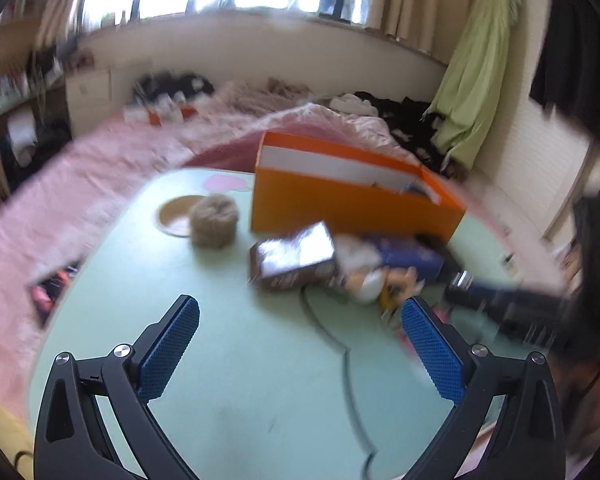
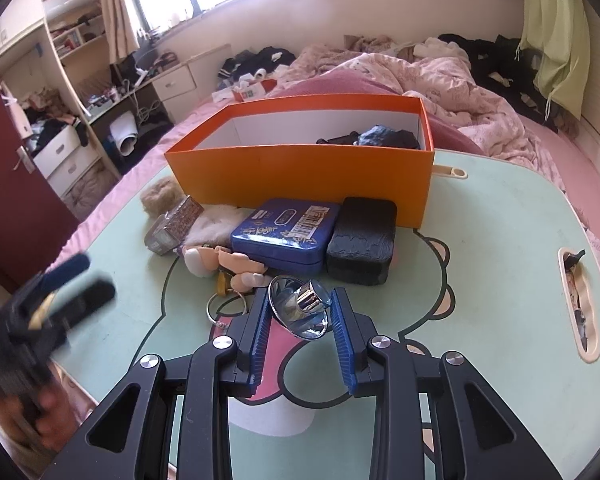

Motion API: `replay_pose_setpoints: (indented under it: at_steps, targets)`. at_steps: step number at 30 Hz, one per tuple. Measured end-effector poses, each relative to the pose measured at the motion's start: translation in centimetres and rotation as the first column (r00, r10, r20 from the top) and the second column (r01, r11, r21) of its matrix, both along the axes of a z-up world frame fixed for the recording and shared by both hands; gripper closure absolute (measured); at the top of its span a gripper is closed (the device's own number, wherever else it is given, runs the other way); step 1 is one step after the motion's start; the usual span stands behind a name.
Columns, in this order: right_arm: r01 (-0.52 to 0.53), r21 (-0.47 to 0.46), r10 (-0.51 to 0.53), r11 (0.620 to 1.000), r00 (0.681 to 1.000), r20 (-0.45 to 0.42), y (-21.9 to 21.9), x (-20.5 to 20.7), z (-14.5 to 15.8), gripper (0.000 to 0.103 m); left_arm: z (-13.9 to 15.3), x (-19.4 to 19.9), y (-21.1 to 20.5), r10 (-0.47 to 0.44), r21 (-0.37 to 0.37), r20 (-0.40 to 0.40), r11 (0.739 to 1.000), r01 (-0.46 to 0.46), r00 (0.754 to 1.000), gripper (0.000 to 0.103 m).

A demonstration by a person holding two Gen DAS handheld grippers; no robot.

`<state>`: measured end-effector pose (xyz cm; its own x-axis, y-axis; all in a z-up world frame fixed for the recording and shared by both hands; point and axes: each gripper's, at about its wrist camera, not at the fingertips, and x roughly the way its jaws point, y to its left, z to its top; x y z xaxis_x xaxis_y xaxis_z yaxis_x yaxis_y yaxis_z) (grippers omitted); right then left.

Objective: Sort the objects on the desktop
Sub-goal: 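Grasp the brown printed carton with the left gripper while the right gripper holds the silver piece, then lower the carton into the orange box with the left gripper while the right drops the silver piece in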

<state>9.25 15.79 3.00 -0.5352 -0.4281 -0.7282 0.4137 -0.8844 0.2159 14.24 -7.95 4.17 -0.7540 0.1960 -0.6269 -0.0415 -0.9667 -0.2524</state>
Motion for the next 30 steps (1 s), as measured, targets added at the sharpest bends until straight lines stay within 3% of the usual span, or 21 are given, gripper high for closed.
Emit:
replay_pose_setpoints:
  at_steps: [3, 4, 5, 10, 12, 13, 14, 19, 24, 30]
  targets:
    - [0.003, -0.007, -0.003, 1.000, 1.000, 0.003, 0.2, 0.0, 0.0, 0.074, 0.2, -3.7, -2.0, -0.020, 0.215, 0.097, 0.977, -0.001, 0.995, 0.007]
    - [0.004, -0.008, -0.004, 1.000, 1.000, 0.003, 0.2, 0.1, 0.0, 0.074, 0.0, -4.7, -2.4, -0.015, 0.249, 0.119, 0.968, -0.015, 0.993, 0.014]
    - [0.004, -0.010, -0.004, 1.000, 1.000, 0.004, 0.3, 0.1, 0.0, 0.074, -0.2, -5.9, -2.6, 0.004, 0.252, 0.145, 0.967, -0.040, 0.989, 0.018]
    - [0.004, -0.016, -0.004, 1.000, 1.000, 0.006, 0.4, 0.1, 0.0, 0.074, -1.7, -8.2, -1.6, 0.003, 0.192, 0.196, 0.980, -0.042, 0.981, 0.019]
    - [0.005, -0.019, -0.005, 1.000, 1.000, 0.009, 0.5, 0.1, -0.1, 0.074, -2.4, -8.5, -1.2, 0.006, 0.172, 0.218, 0.984, -0.044, 0.976, 0.028]
    - [0.005, -0.019, -0.005, 1.000, 1.000, 0.009, 0.5, 0.1, -0.1, 0.074, -2.6, -8.5, -1.3, 0.005, 0.174, 0.233, 0.984, -0.046, 0.973, 0.047]
    - [0.005, -0.019, -0.005, 1.000, 1.000, 0.008, 0.5, 0.1, 0.0, 0.074, -2.9, -8.5, -1.3, -0.002, 0.191, 0.243, 0.981, -0.046, 0.970, 0.046]
    - [0.009, -0.026, -0.010, 1.000, 1.000, -0.010, 0.7, 0.1, 0.3, 0.074, -1.5, -7.1, -2.4, 0.017, 0.226, 0.159, 0.973, -0.053, 0.987, 0.046]
    - [0.000, -0.035, -0.002, 0.999, 0.998, -0.066, 0.8, -0.3, 1.9, 0.074, 1.7, -6.5, -3.0, 0.029, 0.213, 0.046, 0.976, -0.038, 0.999, 0.046]
    - [0.005, -0.025, -0.010, 1.000, 0.979, -0.205, -0.4, -4.3, 5.8, 0.074, 5.0, -10.0, -1.9, -0.008, 0.164, -0.004, 0.987, 0.009, 1.000, 0.046]
